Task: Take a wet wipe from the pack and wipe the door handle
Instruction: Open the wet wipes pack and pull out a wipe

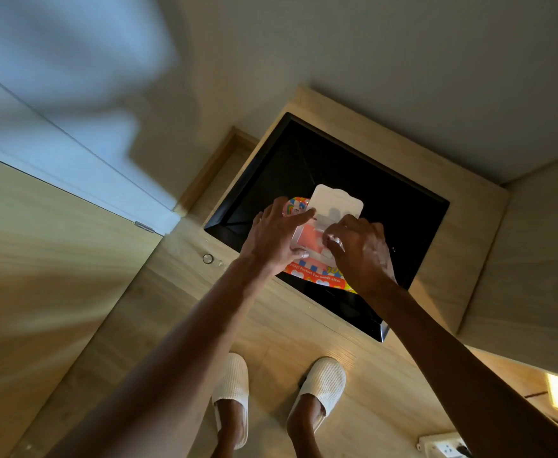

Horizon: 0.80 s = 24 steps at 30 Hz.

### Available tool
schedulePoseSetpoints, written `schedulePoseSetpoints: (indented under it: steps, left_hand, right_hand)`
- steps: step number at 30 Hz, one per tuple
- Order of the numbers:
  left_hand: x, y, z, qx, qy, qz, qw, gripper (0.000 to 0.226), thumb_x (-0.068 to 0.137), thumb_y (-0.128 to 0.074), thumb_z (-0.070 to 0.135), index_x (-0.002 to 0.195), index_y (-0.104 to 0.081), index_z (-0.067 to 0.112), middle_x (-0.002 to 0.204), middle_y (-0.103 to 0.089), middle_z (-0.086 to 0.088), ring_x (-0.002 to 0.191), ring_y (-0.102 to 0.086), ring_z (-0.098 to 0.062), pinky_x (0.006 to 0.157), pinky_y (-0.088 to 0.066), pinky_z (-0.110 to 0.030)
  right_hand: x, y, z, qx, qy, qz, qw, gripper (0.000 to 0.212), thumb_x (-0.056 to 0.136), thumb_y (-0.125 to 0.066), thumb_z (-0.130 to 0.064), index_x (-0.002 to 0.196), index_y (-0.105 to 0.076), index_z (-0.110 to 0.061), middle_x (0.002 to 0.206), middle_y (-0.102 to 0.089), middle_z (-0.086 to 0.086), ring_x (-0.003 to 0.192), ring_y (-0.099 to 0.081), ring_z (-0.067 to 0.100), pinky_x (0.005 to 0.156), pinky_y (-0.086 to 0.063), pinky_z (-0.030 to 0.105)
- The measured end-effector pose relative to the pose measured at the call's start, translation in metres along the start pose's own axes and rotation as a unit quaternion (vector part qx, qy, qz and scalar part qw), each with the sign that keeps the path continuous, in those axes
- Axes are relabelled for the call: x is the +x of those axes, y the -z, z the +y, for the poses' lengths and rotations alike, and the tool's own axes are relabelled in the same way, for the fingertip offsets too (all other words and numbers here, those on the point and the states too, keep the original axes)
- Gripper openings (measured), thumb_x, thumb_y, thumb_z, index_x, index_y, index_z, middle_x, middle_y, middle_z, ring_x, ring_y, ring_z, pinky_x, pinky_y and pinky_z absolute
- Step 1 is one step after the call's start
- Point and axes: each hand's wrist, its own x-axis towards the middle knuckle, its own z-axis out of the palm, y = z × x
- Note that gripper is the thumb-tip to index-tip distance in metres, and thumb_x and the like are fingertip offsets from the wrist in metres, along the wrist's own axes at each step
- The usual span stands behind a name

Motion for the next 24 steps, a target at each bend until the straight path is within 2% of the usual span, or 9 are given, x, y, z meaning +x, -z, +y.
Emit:
schedulePoseSetpoints:
  steps: [5,9,12,16,21,24]
  left_hand:
    - [0.002,-0.002,0.003,0.027,-0.002,0.003,1.0,0.079,0.07,-0.075,0.048,0.139,-0.04,0.033,0.151,-0.027,-0.014,0.141,-0.025,-0.031,0.115,-0.02,-0.058]
    - [-0.001,-0.007,0.003,-0.018,-0.003,0.018,1.0,0.074,0.065,-0.076,0.05,0.132,-0.05,0.034,0.149,-0.032,-0.013,0.138,-0.03,-0.029,0.112,-0.028,-0.056]
    - [-0.002,-0.01,0.001,-0.012,0.004,0.029,0.999,0.073,0.065,-0.076,0.053,0.131,-0.049,0.037,0.148,-0.034,-0.011,0.137,-0.034,-0.028,0.111,-0.031,-0.055]
    - [-0.003,-0.007,0.004,-0.002,0.013,0.019,1.0,0.074,0.066,-0.075,0.054,0.132,-0.048,0.039,0.148,-0.033,-0.011,0.136,-0.034,-0.029,0.112,-0.029,-0.056]
    - [-0.003,-0.005,0.006,-0.004,0.022,0.015,1.0,0.073,0.065,-0.076,0.053,0.132,-0.049,0.038,0.147,-0.034,-0.01,0.135,-0.035,-0.027,0.112,-0.028,-0.054]
    - [-0.005,-0.004,0.007,-0.004,0.022,0.015,1.0,0.074,0.065,-0.077,0.052,0.132,-0.048,0.038,0.148,-0.032,-0.009,0.136,-0.034,-0.028,0.112,-0.029,-0.055]
  right_hand:
    - [0.004,0.001,-0.004,-0.008,-0.007,-0.007,1.0,0.012,0.074,-0.078,-0.017,0.084,-0.071,-0.017,0.093,-0.068,0.007,0.089,-0.063,0.027,0.079,-0.044,0.038]
    - [0.005,0.0,-0.005,0.024,-0.043,-0.011,0.999,0.01,0.079,-0.072,-0.013,0.086,-0.07,-0.019,0.095,-0.066,0.004,0.091,-0.06,0.025,0.08,-0.04,0.038]
    - [0.005,-0.001,-0.007,0.047,-0.051,-0.009,0.998,0.01,0.079,-0.071,-0.011,0.087,-0.069,-0.018,0.097,-0.066,0.005,0.095,-0.059,0.025,0.082,-0.041,0.038]
    - [0.004,0.001,-0.012,0.061,-0.027,-0.007,0.998,0.014,0.073,-0.077,-0.01,0.083,-0.068,-0.015,0.091,-0.067,0.007,0.09,-0.062,0.028,0.082,-0.045,0.04]
    - [0.0,0.006,-0.014,0.011,0.025,-0.037,0.999,0.031,0.061,-0.086,-0.015,0.085,-0.067,-0.011,0.092,-0.067,0.011,0.089,-0.063,0.029,0.082,-0.049,0.042]
    - [0.004,0.008,-0.007,0.01,-0.016,-0.025,1.0,0.022,0.072,-0.078,-0.013,0.091,-0.066,-0.015,0.099,-0.065,0.008,0.095,-0.06,0.025,0.083,-0.048,0.039]
